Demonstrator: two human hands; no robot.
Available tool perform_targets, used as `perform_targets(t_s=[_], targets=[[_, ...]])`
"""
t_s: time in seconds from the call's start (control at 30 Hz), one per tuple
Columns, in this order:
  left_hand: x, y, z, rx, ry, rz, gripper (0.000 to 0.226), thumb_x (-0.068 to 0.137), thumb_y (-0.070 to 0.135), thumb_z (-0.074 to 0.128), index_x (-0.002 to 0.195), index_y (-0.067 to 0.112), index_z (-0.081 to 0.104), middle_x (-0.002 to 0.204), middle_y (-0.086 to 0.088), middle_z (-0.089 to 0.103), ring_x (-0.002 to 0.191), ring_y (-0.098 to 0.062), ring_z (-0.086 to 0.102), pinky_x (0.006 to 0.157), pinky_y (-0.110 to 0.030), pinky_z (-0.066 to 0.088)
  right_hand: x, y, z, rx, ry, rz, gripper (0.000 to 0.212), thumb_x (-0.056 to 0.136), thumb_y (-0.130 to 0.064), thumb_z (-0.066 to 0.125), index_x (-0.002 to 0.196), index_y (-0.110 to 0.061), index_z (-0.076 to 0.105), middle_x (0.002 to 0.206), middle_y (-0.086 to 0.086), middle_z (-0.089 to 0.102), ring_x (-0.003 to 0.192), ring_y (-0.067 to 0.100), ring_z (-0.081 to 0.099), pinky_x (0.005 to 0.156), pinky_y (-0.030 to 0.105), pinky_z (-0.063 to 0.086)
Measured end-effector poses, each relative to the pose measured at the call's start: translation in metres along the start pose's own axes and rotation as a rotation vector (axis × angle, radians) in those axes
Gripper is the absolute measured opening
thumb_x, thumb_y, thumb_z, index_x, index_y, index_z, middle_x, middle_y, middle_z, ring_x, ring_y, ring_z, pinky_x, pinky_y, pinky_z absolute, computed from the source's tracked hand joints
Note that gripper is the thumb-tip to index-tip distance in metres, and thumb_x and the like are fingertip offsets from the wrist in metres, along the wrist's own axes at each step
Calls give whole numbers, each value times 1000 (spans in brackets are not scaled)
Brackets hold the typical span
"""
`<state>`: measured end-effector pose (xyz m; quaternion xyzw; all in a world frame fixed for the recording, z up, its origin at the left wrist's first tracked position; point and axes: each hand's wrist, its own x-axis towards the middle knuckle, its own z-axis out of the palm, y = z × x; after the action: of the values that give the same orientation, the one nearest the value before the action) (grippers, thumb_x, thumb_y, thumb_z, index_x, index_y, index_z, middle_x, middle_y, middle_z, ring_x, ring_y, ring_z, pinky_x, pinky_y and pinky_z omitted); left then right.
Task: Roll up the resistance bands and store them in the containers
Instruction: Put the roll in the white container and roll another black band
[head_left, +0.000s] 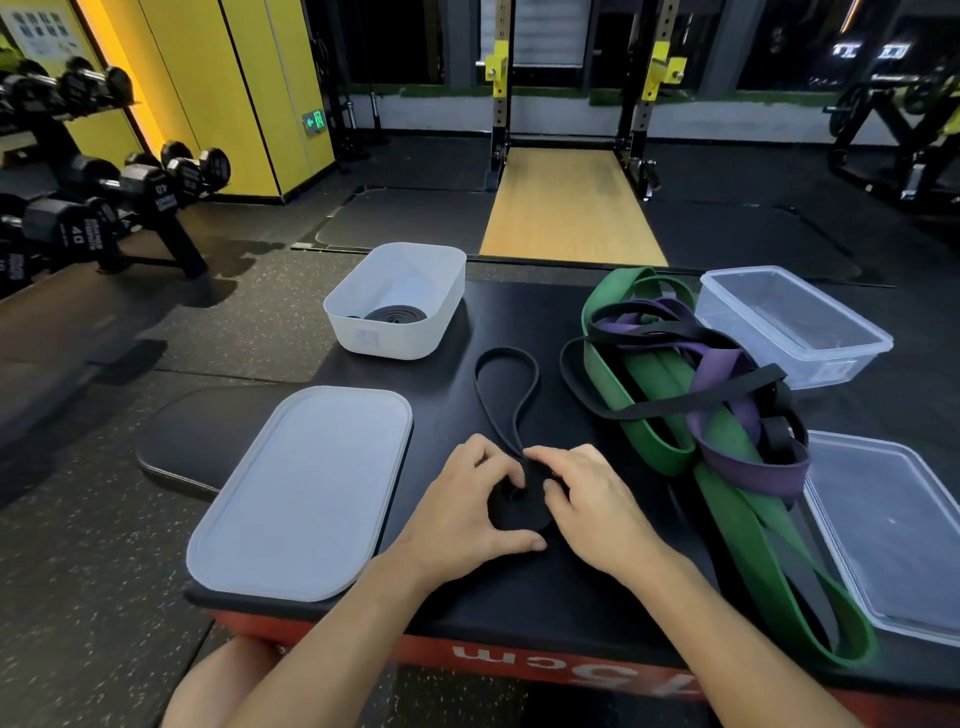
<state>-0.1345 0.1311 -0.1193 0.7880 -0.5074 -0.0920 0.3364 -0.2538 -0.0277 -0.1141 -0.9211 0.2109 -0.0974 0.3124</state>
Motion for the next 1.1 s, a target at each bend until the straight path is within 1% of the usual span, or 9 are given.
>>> perform_targets(t_s=[0.13,0.27,0.4,0.6,0.73,0.8,0.9,1.0,1.1], targets=[[0,0,-2,-12,15,-14,57,65,53,89,91,30,45,104,18,40,101,-7,45,74,-16,36,-5,6,-11,34,-204,-9,91,73,-40,70,151,-56,25,137,-18,36,131,8,40,111,39,42],[-3,0,-5,-42,-40,20,38,74,32,78,91,28,44,104,17,39,104,-8,44,77,-17,37,0,7,-12,-24,-272,-68,105,66,-54,77,152,-59,17,144,-21,32,138,10,28,113,41,36],[-4,-1,-7,-115,-60,11,23,74,19,55,90,27,40,101,13,40,100,-11,42,76,-18,32,7,-1,-2,-108,-172,-199,101,65,-73,75,151,-43,32,143,-29,41,139,1,25,117,37,27],[-3,-7,-1,-200,38,-15,31,78,7,54,94,33,50,106,17,47,111,-13,50,89,-22,41,2,-20,12,-130,-11,-192,74,66,-59,69,131,-36,43,124,-27,47,123,7,36,106,30,31],[-3,-11,8,-2,248,-42,11,85,31,76,94,33,71,102,21,49,106,-4,48,84,-16,40,-9,-23,13,-134,77,-126,64,68,-61,67,122,-35,44,112,-26,44,114,4,34,104,26,32],[-3,-12,9,63,317,-135,19,81,50,78,92,36,73,97,20,50,97,-2,48,76,-15,40,-15,-25,16,-157,131,-92,62,68,-63,68,118,-33,45,109,-25,41,111,5,34,102,25,32],[-2,-13,9,41,247,-160,31,81,60,72,104,39,74,95,22,55,94,0,55,80,-16,43,-20,-26,20,-213,215,-89,68,66,-74,66,114,-30,48,108,-21,47,109,10,44,101,30,37],[-1,-12,8,36,161,-89,37,85,55,72,118,38,75,113,27,62,107,4,52,94,-19,42,-24,-14,12,-209,87,-108,85,67,-83,65,131,-33,43,124,-23,45,122,5,39,107,30,37],[-1,-15,6,34,143,-67,31,89,51,72,118,39,76,124,27,65,116,3,50,99,-22,42,-27,-3,-4,-132,-92,-148,85,73,-67,69,144,-41,31,133,-28,32,133,2,29,113,32,34]])
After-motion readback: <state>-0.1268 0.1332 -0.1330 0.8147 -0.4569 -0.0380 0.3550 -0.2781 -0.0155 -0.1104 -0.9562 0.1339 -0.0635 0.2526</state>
